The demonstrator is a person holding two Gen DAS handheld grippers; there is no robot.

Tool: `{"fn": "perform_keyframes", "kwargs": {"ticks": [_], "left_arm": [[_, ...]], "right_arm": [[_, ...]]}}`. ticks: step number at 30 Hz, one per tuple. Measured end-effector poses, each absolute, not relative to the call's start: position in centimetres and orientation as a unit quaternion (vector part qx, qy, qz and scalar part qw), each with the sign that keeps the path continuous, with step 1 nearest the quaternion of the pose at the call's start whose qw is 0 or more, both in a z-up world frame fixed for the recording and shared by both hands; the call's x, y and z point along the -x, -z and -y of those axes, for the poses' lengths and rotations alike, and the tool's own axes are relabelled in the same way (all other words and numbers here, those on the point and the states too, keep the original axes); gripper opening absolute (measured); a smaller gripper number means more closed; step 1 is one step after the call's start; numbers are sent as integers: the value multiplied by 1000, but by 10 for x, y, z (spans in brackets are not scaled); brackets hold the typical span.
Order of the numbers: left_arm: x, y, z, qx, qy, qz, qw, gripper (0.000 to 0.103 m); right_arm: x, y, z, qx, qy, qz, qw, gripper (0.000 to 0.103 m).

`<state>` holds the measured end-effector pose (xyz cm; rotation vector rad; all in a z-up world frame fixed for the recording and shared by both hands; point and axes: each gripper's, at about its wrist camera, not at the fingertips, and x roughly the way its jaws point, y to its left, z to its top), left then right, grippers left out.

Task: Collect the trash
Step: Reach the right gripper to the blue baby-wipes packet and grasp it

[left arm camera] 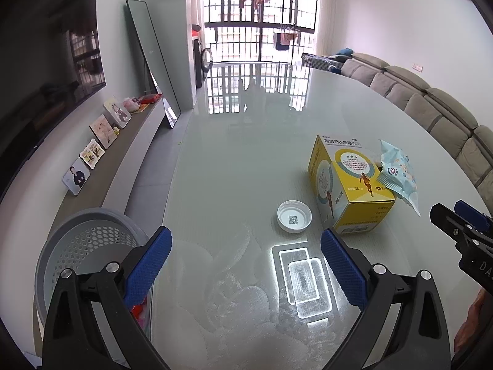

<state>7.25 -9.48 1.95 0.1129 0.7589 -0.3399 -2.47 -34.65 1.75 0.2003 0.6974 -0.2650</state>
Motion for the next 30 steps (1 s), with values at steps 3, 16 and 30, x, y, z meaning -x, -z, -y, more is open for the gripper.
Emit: {"fn": "perform_keyframes", "kwargs": {"ticks": [3,16,30], "left_arm": [[-73,-19,95,-54,161,-370,913,95],[-75,-17,89,-46,146,-372,916,95],[-73,-13,82,-39,138,-374,916,95]], "right_arm": [[21,-19,346,-96,128,-340,927,73],[8,-14,341,-95,118,-346,926,73],[-10,-19,347,-99,129,-342,926,73]]}}
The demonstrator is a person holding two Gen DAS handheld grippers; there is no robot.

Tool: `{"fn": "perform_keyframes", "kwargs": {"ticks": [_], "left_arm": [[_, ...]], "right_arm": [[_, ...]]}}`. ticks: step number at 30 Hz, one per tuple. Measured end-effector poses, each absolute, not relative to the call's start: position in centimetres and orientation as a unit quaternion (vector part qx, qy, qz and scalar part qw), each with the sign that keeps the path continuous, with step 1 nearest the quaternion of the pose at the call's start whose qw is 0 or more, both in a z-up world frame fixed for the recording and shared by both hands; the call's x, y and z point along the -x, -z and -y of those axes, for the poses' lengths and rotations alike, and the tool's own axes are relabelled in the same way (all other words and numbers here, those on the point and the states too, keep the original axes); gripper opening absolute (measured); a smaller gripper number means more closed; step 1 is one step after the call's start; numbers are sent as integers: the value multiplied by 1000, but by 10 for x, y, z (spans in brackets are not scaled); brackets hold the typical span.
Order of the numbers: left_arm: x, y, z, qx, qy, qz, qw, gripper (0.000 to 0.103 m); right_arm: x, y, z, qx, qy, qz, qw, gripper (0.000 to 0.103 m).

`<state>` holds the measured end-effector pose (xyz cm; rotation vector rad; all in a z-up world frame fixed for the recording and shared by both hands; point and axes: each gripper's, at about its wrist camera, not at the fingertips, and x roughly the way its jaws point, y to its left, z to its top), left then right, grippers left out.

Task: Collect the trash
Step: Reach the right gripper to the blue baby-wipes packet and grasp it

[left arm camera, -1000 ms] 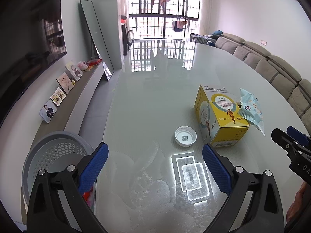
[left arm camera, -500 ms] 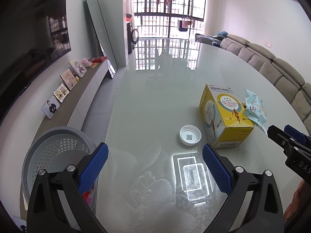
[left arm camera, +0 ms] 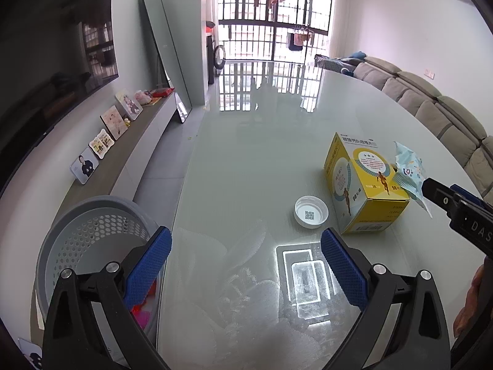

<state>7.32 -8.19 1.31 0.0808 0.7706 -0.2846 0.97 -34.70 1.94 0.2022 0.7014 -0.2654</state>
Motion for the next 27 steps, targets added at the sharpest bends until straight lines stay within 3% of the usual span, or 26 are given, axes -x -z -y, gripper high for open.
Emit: {"fn": "perform_keyframes", "kwargs": {"ticks": [22,24,27], "left_arm": [[-72,-9,79,-35,150,-380,912,95],[-72,-9,79,-35,150,-380,912,95],[-72,-10,80,-36,150,-379,912,95]], "right_arm": [[-65,5,392,-210,143,-391,885,72],[-65,6,389,-210,136,-394,885,62],[-63,8,386,-200,129,-398,886,59]]}}
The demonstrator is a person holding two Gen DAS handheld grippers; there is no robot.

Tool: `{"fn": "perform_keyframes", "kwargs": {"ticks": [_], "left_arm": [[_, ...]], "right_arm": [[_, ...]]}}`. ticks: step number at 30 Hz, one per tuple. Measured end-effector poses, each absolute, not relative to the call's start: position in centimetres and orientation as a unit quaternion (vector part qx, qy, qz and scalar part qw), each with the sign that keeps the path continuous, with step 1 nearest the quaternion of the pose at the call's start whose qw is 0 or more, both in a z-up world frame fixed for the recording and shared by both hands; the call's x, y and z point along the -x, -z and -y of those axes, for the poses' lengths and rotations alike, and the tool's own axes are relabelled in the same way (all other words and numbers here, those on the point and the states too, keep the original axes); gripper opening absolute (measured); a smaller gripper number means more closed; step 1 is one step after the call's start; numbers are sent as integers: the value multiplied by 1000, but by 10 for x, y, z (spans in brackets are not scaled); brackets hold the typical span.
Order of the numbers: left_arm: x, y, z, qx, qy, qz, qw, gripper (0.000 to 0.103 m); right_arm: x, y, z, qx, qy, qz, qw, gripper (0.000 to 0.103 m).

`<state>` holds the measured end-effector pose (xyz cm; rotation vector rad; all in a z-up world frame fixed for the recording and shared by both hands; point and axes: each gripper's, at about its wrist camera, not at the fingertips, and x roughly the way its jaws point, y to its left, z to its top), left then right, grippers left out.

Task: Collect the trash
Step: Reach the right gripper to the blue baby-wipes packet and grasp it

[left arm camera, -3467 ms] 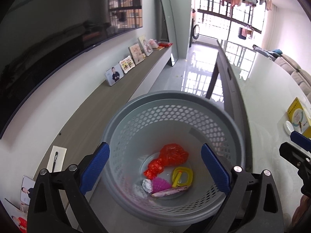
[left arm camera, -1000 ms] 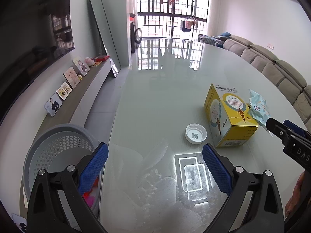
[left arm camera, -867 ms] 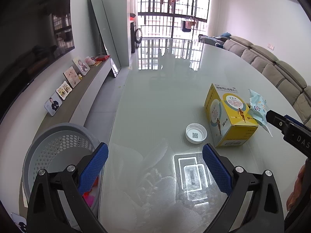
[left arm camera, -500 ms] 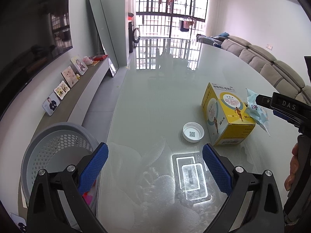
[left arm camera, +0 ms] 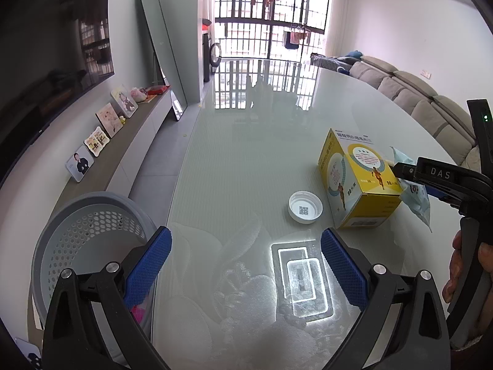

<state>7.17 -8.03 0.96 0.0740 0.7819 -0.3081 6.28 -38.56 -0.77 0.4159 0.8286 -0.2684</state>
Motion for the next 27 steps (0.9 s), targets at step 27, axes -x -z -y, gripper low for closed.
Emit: {"fn": "perform_keyframes", "kwargs": {"ticks": [27], "left_arm": [[-57,1,114,-62,169,-392,902,95]], "right_arm": [[14,50,390,-110,144,-463,868,68]]}}
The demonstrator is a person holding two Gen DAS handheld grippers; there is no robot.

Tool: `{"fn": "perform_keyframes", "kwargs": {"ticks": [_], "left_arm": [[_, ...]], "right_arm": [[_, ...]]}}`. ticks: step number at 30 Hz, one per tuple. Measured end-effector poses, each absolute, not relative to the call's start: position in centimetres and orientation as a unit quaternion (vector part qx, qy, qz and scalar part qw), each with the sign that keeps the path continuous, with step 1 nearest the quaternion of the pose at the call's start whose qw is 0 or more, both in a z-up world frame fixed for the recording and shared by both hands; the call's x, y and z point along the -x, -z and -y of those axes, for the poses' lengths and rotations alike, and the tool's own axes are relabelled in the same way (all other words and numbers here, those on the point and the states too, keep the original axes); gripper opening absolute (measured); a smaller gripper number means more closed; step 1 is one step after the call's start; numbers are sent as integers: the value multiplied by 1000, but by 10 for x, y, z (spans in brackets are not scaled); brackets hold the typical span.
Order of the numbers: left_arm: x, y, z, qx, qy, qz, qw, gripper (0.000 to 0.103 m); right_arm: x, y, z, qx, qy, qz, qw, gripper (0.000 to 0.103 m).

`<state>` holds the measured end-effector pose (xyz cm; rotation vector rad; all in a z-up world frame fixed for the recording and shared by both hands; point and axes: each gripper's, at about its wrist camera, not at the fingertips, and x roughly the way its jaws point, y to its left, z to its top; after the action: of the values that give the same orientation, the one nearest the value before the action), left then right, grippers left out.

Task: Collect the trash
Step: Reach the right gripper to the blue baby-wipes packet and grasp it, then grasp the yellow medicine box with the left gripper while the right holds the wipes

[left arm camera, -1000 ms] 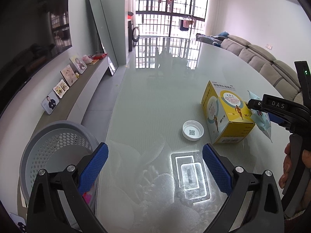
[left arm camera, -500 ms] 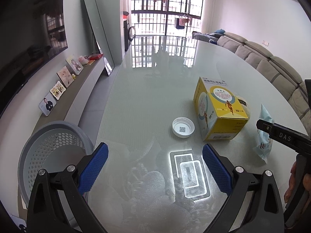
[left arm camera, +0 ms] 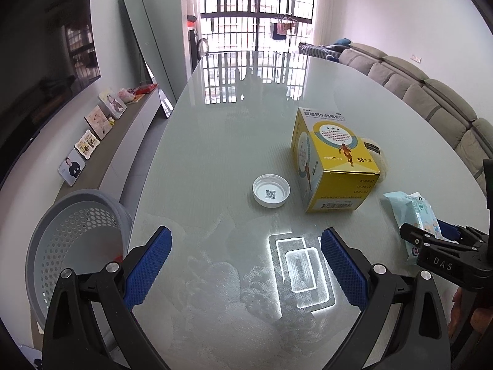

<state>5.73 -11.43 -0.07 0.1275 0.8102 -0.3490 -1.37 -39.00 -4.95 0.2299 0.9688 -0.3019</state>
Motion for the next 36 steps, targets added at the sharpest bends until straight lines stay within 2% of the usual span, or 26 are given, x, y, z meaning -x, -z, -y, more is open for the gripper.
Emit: {"fn": "perform_keyframes", "kwargs": {"ticks": [3,5,6,9,20,36], "left_arm": [[-57,3,116,-61,168,-395,901,95],[-56,3,119,-62,169,-395,901,95],[-56,2,121,-63,169,-395,901,95],[-58,-2,127,-63,174,-392,901,95],[-75,-22,176,-64,209,-370,903,96],[-95,-7,228,-75,213,-387,894,96]], "right_arm": [[17,51,388,-98,145,-458,871,67],[16,51,388,-101,139,-454,874,61],[13,50,386,-101,138,-451,876,52],[13,47,388,-108,127,-446,880,50],[11,30,427,-134,138,-402,895,50],[22,34,449,-169,117,-382,901,50]]}}
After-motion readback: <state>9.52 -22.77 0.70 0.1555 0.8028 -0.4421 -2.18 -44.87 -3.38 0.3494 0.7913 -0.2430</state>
